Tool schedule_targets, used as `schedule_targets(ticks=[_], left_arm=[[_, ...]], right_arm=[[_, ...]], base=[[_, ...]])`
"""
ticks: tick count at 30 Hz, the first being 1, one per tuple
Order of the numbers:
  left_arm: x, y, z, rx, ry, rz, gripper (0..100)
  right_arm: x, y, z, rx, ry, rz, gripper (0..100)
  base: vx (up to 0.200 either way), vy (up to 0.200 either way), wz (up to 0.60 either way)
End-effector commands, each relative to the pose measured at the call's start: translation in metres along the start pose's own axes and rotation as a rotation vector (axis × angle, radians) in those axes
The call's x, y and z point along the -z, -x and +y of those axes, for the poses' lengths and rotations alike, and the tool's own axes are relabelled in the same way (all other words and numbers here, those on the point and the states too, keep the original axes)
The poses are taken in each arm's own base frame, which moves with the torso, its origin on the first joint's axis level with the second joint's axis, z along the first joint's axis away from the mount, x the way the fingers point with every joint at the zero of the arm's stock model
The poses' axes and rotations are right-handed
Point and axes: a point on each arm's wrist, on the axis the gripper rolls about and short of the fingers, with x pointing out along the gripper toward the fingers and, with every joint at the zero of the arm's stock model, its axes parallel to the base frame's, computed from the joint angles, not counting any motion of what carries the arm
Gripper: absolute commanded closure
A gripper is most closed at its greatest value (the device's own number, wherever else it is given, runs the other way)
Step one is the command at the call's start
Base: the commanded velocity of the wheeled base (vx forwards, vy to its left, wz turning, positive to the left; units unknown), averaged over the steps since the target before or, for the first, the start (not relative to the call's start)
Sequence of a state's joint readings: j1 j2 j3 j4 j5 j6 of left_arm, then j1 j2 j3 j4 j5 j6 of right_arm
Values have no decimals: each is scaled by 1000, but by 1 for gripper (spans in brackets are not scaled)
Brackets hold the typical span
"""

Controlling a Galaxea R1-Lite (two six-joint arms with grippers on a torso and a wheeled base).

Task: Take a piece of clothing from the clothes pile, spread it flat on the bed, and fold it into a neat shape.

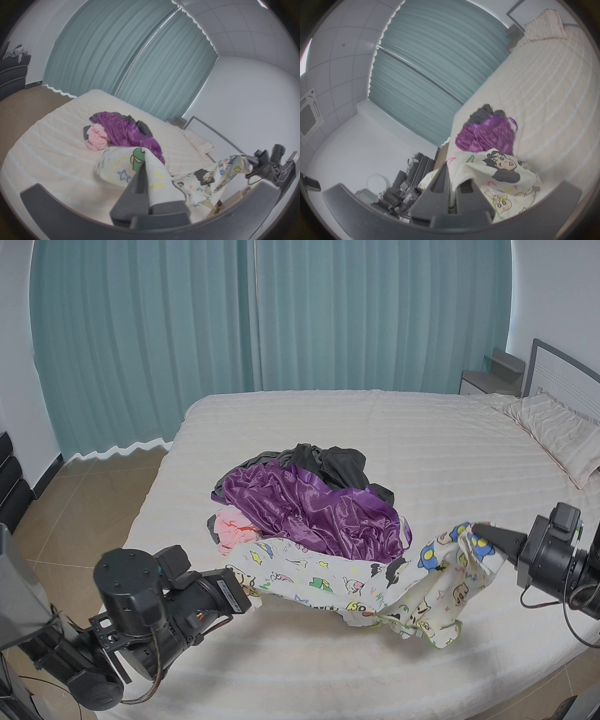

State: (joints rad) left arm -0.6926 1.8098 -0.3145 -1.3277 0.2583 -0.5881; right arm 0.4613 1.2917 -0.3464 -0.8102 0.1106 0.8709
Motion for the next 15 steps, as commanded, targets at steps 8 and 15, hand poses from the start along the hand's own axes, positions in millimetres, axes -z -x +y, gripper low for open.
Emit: schedule_targets(ticks=[8,15], left_arm=[[-50,50,-35,158,39,-228,100],[-46,48,-33,144,33,-211,100]], right_arm=[[-29,11,42,-227,32,-246,100],[-6,1,22,-157,14,-125,100]], base=[[0,0,0],[0,0,0]])
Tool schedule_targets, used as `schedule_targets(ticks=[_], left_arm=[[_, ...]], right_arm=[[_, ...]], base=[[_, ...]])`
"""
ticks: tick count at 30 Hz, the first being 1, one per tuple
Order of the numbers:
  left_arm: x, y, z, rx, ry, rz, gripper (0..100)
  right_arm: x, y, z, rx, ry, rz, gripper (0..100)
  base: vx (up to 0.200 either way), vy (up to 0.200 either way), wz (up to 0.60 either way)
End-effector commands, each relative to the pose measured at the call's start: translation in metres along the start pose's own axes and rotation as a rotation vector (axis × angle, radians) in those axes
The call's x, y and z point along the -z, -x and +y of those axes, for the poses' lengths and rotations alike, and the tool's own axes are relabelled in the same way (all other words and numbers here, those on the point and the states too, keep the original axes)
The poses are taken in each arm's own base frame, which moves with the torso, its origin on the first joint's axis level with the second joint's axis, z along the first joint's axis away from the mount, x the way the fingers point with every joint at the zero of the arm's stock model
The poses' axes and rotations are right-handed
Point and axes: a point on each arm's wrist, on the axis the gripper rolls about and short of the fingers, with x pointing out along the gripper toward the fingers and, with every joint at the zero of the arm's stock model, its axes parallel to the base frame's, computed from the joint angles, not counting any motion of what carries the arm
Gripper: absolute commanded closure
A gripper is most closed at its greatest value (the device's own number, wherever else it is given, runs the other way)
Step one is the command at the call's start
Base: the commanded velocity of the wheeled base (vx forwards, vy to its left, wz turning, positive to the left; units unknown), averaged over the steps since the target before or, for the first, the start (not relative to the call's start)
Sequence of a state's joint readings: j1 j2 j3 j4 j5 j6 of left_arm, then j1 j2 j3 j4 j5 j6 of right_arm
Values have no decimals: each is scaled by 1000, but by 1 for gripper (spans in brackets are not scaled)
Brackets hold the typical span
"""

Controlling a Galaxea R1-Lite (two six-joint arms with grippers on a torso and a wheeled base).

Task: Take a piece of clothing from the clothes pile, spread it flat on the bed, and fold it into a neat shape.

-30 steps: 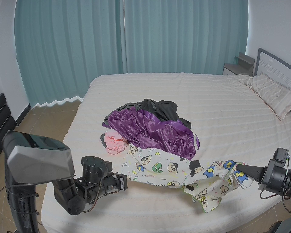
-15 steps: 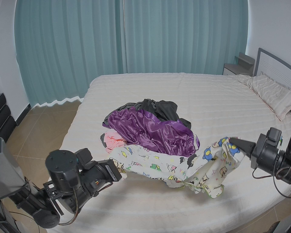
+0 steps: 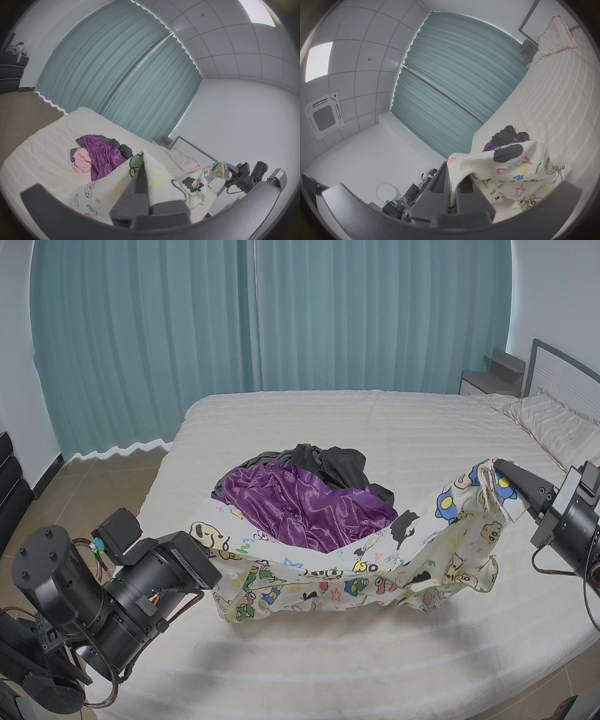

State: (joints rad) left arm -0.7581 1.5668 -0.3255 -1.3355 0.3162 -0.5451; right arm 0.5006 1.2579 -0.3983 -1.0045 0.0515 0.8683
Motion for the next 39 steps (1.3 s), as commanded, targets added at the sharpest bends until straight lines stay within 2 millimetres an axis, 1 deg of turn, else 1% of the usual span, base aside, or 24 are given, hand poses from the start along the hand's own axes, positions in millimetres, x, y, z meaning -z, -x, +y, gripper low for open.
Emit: schedule_targets(ticks=[1,2,3,4,6,8,11,14,16,20,28,30,34,39], left_arm=[[1,2,1,-4,5,7,100],[3,1,2,-9,4,11,100],[10,-5,6,-33,-2,33,100],[14,-8,9,-48,-5,45,100],[24,-16,17,-87,-18,77,100],[32,-21,21,-116,-29,93,100],[35,-24,22,-132,-22,92,100],[34,-26,22,-130,18,87,100],[33,-30,21,-129,50,78,100],[35,-32,24,-146,50,80,100],[37,-33,25,-149,50,85,100],[37,-33,25,-148,50,84,100],[37,-33,25,-148,50,84,100],[36,-33,24,-145,51,82,100]], right_arm=[[19,-2,-16,56,-16,91,100],[21,-3,-17,59,-16,100,100],[31,-6,-22,70,-21,157,100],[35,-8,-24,78,-22,177,100],[39,-12,-28,87,-31,193,100],[42,-13,-29,85,-51,196,100],[45,-10,-30,82,-73,215,100],[53,-6,-39,119,-77,254,100],[57,-6,-43,136,-77,272,100],[56,-7,-42,119,-78,264,100],[56,-8,-41,110,-76,261,100],[55,-9,-40,107,-76,259,100],[47,-14,-31,64,-68,223,100],[43,-25,-25,31,-65,215,100]], base=[[0,0,0],[0,0,0],[0,0,0],[0,0,0],[0,0,0],[0,0,0],[0,0,0],[0,0,0],[0,0,0],[0,0,0],[0,0,0],[-200,0,0],[-200,0,0],[0,0,0]])
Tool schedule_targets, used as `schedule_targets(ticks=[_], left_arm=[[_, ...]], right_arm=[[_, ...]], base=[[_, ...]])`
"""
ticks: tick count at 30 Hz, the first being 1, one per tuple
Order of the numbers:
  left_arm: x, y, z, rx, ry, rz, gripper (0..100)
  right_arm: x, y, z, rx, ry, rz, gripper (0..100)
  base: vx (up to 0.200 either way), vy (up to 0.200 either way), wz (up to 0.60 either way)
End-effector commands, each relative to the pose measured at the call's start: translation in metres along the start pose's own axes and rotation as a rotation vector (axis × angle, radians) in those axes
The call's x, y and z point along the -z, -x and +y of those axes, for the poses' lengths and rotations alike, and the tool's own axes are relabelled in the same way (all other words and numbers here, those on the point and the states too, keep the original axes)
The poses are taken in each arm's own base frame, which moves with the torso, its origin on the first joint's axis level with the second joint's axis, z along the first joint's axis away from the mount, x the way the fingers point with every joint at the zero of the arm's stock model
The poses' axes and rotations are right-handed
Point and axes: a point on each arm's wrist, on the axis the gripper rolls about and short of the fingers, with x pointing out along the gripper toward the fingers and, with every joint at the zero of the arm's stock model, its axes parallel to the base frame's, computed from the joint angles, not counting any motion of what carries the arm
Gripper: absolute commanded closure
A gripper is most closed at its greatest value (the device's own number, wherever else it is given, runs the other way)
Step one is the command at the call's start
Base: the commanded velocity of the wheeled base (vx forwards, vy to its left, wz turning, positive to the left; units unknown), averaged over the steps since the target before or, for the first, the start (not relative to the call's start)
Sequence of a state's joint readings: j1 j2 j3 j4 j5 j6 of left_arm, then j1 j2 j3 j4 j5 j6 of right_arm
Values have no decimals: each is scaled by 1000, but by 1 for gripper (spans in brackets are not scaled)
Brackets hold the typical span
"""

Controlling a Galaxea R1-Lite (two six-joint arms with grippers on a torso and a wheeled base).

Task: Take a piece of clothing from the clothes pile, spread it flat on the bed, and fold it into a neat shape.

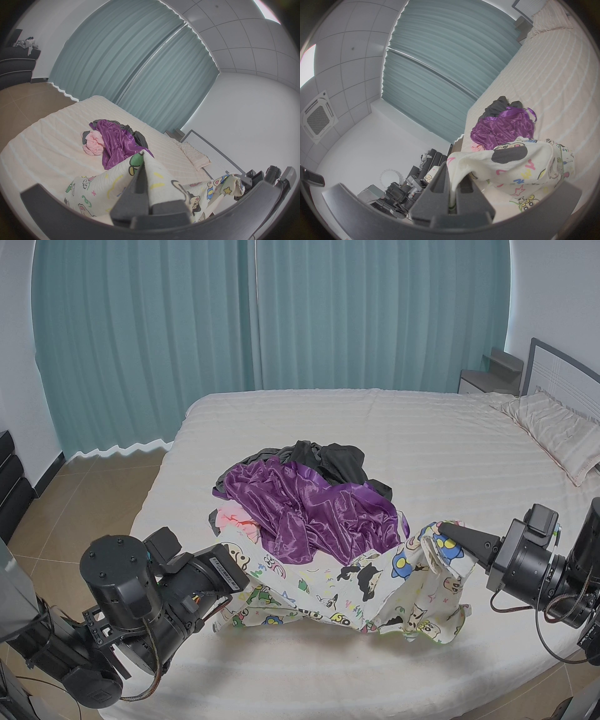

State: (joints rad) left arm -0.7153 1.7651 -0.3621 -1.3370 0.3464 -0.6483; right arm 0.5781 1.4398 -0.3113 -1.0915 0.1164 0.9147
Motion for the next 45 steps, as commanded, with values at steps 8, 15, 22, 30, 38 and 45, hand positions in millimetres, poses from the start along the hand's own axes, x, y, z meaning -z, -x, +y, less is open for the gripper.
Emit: schedule_targets(ticks=[8,15,22,30,38,45], left_arm=[[-5,-3,-3,10,62,-25,100],[-3,0,-5,19,61,-15,100],[-2,1,-6,21,58,-11,100],[0,2,-9,30,56,-2,100],[1,3,-9,31,53,0,100],[3,3,-9,9,48,-12,100]], right_arm=[[5,-4,0,-5,-5,34,100],[6,-7,-3,7,-2,41,100],[6,-6,-3,7,-2,39,100],[5,-6,-2,5,-2,35,100],[5,-6,-2,3,-1,30,100],[4,-6,-1,0,-1,25,100]], base=[[0,0,0],[0,-143,0],[0,-200,0],[-50,0,0],[-200,0,0],[-143,0,0]])
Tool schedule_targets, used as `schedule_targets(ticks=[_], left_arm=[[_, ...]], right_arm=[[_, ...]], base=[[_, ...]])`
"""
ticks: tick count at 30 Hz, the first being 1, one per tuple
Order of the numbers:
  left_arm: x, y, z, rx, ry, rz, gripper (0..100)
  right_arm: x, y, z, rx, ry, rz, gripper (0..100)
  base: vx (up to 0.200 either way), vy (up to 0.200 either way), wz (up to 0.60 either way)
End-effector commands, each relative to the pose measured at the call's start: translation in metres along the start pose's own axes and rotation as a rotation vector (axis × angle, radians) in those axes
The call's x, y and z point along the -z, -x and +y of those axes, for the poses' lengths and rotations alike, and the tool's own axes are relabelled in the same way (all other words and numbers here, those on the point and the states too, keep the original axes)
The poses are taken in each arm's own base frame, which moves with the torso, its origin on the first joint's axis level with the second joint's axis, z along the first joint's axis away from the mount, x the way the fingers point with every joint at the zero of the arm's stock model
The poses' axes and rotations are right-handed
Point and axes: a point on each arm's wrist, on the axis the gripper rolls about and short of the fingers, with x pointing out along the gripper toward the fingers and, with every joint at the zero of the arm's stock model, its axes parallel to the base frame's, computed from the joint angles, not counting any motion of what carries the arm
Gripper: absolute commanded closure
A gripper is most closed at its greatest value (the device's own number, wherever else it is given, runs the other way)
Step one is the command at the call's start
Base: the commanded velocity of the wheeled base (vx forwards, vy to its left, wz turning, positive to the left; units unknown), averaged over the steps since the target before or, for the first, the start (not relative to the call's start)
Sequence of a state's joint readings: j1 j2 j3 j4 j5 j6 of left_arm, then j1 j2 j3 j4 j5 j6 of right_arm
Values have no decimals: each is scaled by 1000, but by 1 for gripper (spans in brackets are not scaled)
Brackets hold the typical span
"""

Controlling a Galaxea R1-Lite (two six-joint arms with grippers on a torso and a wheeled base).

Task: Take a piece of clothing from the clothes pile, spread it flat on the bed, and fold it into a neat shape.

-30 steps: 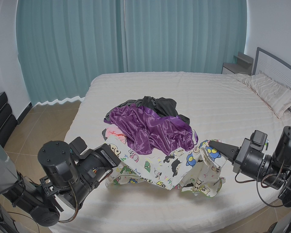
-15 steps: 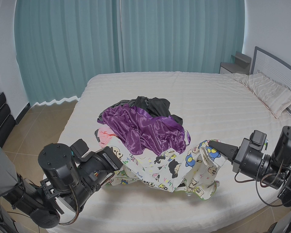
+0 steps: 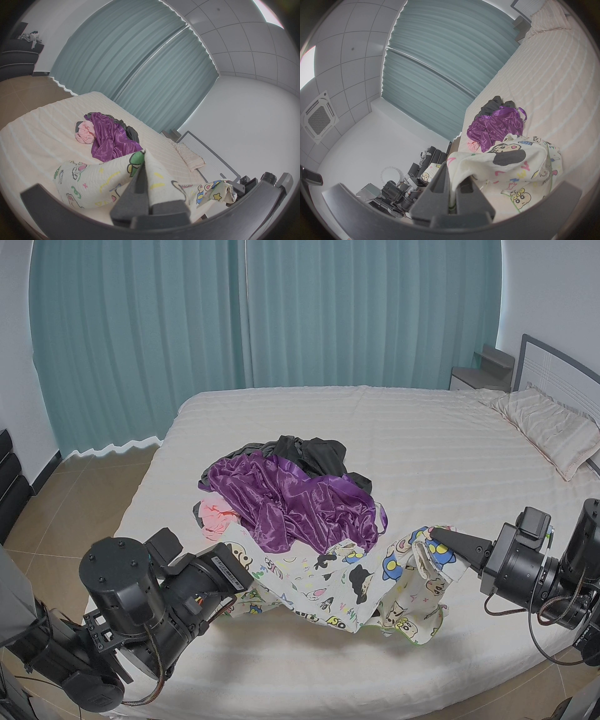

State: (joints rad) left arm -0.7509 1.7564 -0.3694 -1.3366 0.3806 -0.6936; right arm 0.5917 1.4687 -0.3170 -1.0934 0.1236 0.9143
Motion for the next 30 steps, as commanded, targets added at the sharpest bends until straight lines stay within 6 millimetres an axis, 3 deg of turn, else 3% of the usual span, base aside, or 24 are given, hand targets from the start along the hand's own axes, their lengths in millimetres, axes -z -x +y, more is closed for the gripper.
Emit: schedule_targets(ticks=[1,10,30], left_arm=[[1,0,-1,-1,-1,1,100],[-1,1,-2,2,7,-8,100],[0,0,-4,13,10,-4,100]], right_arm=[[-1,0,1,-6,1,-5,100],[-2,0,2,-7,1,-11,100],[-5,1,0,2,2,-26,100]], base=[[0,0,0],[0,0,0],[0,-200,0]])
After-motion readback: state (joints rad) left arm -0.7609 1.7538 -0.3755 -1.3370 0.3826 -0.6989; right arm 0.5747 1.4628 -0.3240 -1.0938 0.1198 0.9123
